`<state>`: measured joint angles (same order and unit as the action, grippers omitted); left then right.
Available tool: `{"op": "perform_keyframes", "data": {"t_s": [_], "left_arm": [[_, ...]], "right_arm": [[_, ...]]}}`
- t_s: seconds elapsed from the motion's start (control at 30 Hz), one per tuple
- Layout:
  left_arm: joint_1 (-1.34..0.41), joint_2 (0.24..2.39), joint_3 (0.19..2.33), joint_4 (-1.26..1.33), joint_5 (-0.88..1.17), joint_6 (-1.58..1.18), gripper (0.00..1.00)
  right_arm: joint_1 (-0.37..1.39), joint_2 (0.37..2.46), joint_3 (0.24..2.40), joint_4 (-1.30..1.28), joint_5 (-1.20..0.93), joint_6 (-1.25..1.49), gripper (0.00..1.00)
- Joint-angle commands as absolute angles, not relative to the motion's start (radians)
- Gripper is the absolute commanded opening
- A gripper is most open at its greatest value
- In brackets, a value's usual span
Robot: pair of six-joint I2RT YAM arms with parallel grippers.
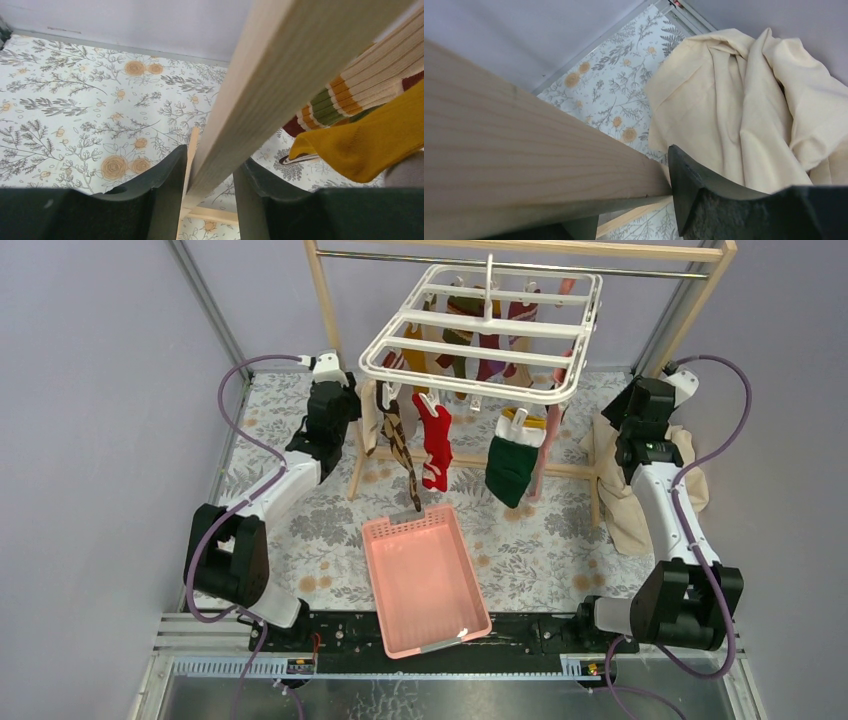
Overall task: Remove the socks clipped to the hanger
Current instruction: Move the clothesline to the center of the board.
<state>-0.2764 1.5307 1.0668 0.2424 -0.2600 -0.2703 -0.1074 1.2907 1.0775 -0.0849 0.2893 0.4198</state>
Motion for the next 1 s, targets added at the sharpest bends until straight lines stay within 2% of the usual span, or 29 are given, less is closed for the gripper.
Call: {"op": "perform_keyframes", "data": {"t_s": [0.0,0.47,0.73,0.97], "left_arm": [[-0.272,1.498,1.039,0.358,-0.336,-0.249,0.44],[-0.247,1.564,1.099,0.413,-0.436,-0.137,0.43],[-0.174,1.650,1.194,0.404,-0.388,-0.141,0.43],[-0.128,1.751,1.286,0.407,-0.343,-0.120,0.45]], "right_arm": [[-0.109,1.354,1.086,0.025,0.186,0.436,0.43],[-0.093,1.540,1.176,0.125,-0.084,0.547,0.33],[0.018,1.635,1.268,0.097,-0.071,0.541,0.33],[0.066,1.627,1.256,0.088,-0.052,0.540,0.31]]}}
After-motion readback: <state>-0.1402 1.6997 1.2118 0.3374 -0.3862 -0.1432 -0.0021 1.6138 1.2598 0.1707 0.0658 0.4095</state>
